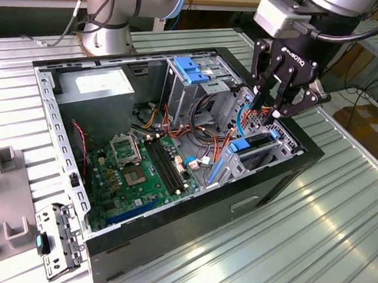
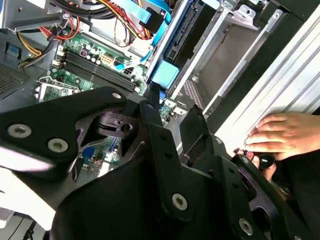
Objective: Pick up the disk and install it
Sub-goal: 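Insert the disk into the insertion slot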
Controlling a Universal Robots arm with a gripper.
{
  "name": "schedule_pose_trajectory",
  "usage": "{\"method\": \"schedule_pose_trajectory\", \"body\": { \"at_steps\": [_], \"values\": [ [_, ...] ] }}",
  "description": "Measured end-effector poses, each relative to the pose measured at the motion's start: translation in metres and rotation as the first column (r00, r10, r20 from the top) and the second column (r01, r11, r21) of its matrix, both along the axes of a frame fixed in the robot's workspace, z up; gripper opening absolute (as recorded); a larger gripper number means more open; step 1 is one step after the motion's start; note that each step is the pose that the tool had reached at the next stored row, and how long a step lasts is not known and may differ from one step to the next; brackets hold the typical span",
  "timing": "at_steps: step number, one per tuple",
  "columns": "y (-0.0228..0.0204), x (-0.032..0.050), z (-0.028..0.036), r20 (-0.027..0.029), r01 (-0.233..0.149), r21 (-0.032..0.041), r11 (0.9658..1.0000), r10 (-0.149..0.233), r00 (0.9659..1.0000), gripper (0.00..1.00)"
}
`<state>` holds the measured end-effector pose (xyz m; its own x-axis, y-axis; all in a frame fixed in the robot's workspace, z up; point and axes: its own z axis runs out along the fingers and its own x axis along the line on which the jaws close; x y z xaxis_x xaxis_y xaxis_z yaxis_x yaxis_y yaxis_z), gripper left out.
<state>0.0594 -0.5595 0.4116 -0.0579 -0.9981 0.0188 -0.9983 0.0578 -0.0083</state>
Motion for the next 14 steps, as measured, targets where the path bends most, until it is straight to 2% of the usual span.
{"method": "schedule_pose_trajectory", "body": {
  "at_steps": [2,3,6,11,14],
  "values": [
    [0.0,0.0001,-0.0065,0.0,0.0,0.0002,1.0,0.0,1.0,0.3],
    [0.0,0.0001,-0.0084,0.0,0.0,0.0001,1.0,0.0,1.0,0.3],
    [0.0,0.0003,-0.014,0.0,0.0,0.0,1.0,0.0,1.0,0.12],
    [-0.001,0.0005,-0.0272,0.0,0.0,0.0001,1.0,0.0,1.0,0.11],
    [-0.0011,0.0005,-0.0327,0.0,0.0,-0.0001,1.0,0.0,1.0,0.11]
  ]
}}
